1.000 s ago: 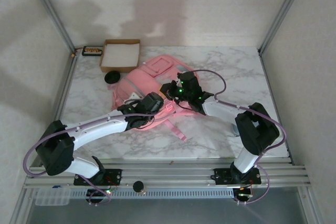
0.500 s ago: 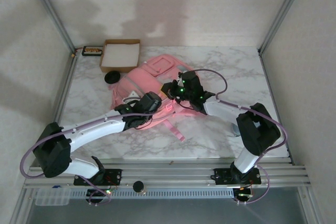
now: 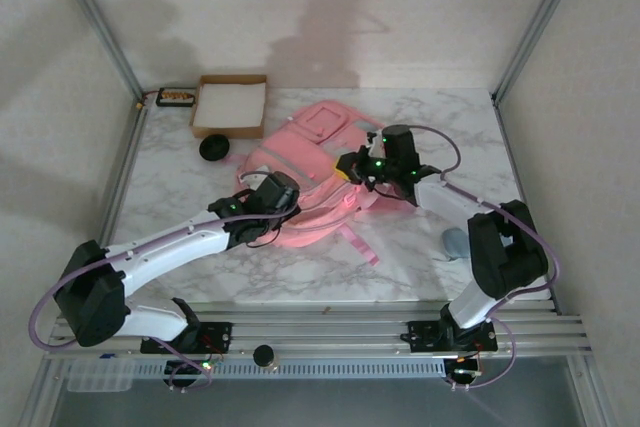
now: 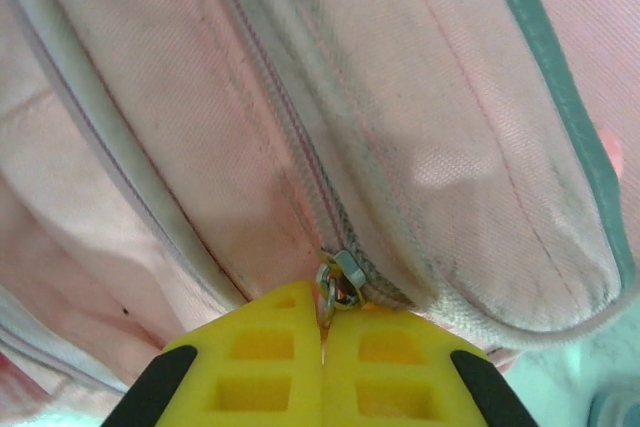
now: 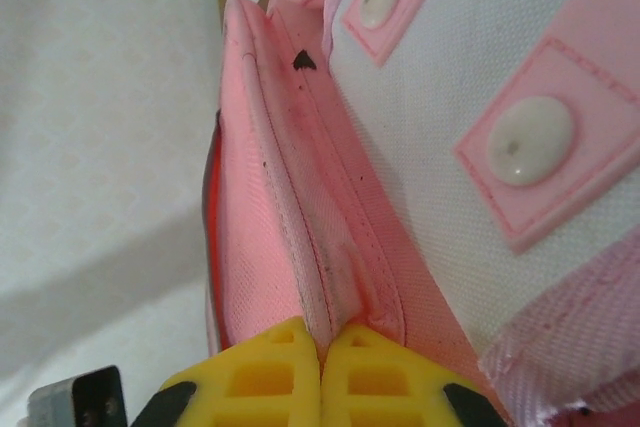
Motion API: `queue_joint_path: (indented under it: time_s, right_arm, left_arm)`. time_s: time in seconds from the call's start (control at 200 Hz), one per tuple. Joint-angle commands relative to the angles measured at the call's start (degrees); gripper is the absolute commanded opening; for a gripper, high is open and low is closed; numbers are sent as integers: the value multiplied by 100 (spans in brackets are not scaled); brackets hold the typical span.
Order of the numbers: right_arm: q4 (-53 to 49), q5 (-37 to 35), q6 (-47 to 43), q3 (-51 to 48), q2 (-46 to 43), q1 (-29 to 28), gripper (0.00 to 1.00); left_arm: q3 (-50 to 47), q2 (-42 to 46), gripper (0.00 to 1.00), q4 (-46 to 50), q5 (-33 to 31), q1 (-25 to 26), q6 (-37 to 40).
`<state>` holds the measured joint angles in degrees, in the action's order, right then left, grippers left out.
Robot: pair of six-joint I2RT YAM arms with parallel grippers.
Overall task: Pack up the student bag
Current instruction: Unzip the student bag at the center of the table.
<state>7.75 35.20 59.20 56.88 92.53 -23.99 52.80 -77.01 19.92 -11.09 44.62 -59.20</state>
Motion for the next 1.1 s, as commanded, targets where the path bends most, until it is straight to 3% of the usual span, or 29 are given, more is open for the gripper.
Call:
queue_joint_path:
  time_s: [0.0, 0.14, 0.3, 0.386, 0.526, 0.801, 0.931, 1.031, 1.097]
  right_arm:
    - [-122, -582, -622, 229, -412, 437, 5]
    - [-580, -560, -705, -67, -771, 299, 43]
    - [-403, -1005, 101, -842, -1552, -353, 58]
    - [213, -1124, 818, -1149, -1532, -744, 57]
    - [465, -1692, 1243, -1042, -1203, -1221, 52]
    - [439, -2242, 1762, -671, -512, -1555, 48]
    - [517, -2639, 1720, -471, -274, -1750, 37]
    - [354, -2842, 1586, -320, -152, -1750, 16]
    - [309, -2959, 1486, -374, -244, -1743, 9]
  left_arm:
    - [90, -165, 0, 293, -205, -176, 1081]
    - [280, -398, 0, -302, 80, -130, 1376]
    - [423, -585, 0, -484, 214, -61, 1542]
    - [404, -594, 0, -535, 248, -41, 1574]
    - [418, -591, 0, -559, 283, -41, 1623]
    - [398, -500, 0, -471, 264, -41, 1694]
    - [407, -548, 0, -413, 306, -41, 1763]
    - [403, -565, 0, -242, 92, -41, 1747]
    - [445, -565, 0, -93, -66, -42, 1755]
